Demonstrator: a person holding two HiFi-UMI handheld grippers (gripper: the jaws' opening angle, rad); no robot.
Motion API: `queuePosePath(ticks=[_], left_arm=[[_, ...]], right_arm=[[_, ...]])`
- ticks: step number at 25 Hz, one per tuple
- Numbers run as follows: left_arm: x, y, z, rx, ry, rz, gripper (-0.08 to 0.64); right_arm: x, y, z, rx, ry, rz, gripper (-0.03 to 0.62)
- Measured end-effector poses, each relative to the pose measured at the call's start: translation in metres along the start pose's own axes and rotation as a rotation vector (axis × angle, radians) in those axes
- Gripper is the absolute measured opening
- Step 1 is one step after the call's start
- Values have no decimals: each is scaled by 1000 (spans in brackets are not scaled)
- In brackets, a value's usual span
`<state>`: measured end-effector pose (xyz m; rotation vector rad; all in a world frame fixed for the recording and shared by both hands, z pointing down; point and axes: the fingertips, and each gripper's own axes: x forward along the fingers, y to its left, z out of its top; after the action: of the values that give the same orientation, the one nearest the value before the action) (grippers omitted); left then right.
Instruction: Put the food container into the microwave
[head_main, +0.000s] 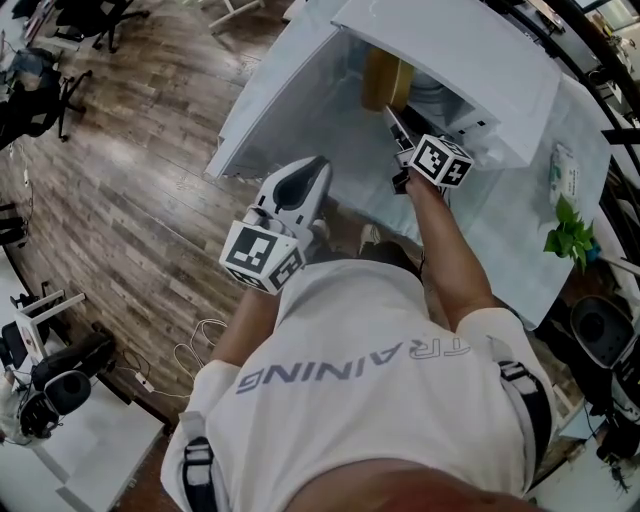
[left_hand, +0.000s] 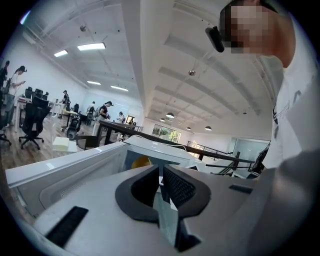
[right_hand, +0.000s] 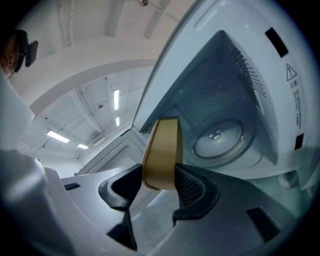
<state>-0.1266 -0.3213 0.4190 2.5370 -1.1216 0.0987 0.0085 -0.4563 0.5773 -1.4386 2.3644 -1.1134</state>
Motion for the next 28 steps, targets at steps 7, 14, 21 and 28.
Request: queuePosePath(ticks=[7, 14, 21, 28], left_arm=[[2, 6, 0, -3, 8, 0, 54], [4, 7, -4, -14, 15, -39, 54], [13, 16, -10, -51, 33, -28, 54], [15, 18, -15, -67, 43, -21, 54]], right_arm=[[17, -32, 29, 26, -133, -96, 219], [32, -58, 48, 59, -226, -187, 219], [36, -71, 62, 72, -285, -247, 221], [33, -77, 68, 51, -295, -280, 227]])
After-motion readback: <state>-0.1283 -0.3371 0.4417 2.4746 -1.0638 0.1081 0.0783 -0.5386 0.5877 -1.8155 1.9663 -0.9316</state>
